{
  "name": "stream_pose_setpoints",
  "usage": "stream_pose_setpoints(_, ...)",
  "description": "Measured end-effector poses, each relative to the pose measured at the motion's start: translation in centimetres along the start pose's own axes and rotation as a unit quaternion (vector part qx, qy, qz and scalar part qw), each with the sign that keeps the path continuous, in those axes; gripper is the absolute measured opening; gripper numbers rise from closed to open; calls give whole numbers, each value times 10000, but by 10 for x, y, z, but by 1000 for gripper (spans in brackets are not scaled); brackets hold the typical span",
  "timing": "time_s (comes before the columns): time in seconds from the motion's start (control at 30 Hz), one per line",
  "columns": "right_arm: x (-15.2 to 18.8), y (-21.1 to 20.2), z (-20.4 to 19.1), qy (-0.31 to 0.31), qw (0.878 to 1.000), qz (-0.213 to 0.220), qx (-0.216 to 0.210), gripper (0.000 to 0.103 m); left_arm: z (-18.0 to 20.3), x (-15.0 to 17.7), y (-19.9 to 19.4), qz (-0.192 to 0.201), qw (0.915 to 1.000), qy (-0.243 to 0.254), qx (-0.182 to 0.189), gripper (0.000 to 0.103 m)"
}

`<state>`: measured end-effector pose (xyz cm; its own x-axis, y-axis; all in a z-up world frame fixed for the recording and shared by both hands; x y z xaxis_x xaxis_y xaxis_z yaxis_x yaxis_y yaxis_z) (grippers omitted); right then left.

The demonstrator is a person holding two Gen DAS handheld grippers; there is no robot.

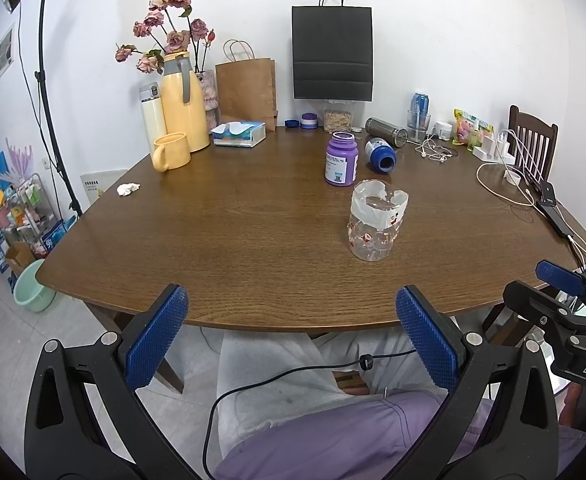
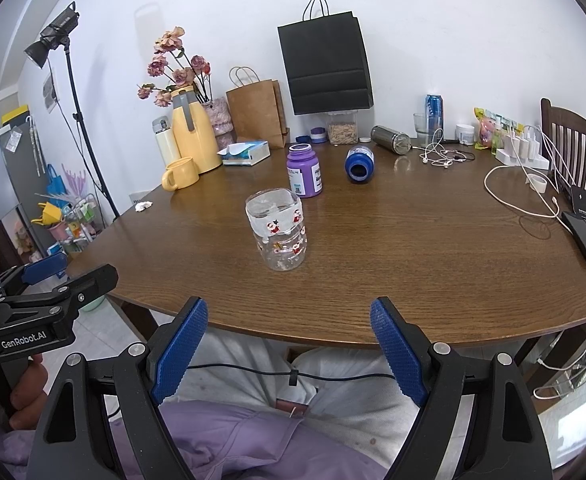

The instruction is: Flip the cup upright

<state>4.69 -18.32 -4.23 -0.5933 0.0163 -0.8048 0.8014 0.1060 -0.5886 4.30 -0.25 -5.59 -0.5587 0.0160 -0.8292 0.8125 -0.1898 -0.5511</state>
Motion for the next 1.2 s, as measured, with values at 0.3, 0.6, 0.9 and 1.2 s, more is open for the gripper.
stream_pose_setpoints(0.3,0,0,0,0,10000,-2,-1,87,0,0,1,-11,10000,-4,1,103)
stream_pose_setpoints(0.6,0,0,0,-4,10000,-4,-1,87,-1,-2,0,-19,10000,-10,4,103)
stream_pose_setpoints(0.9,-1,1,1,-5,10000,-12,-6,87,0,-1,1,-31,10000,-12,8,103)
stream_pose_setpoints(1.2,-13,53,22,-3,9998,-150,131,87,7,-45,24,113,9997,60,218,103)
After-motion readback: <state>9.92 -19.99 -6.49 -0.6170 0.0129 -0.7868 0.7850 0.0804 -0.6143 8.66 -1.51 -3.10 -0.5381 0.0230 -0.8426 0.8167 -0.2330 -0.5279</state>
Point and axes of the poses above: each gripper's, at about its wrist camera, not at the fingertips, and y roughly the way its jaws point, z to its right, x to its underside, the point moved 5 cm from there along y, roughly the way its jaws point, and after that the axes turned 11 degrees about x, right-handed, at the moved point
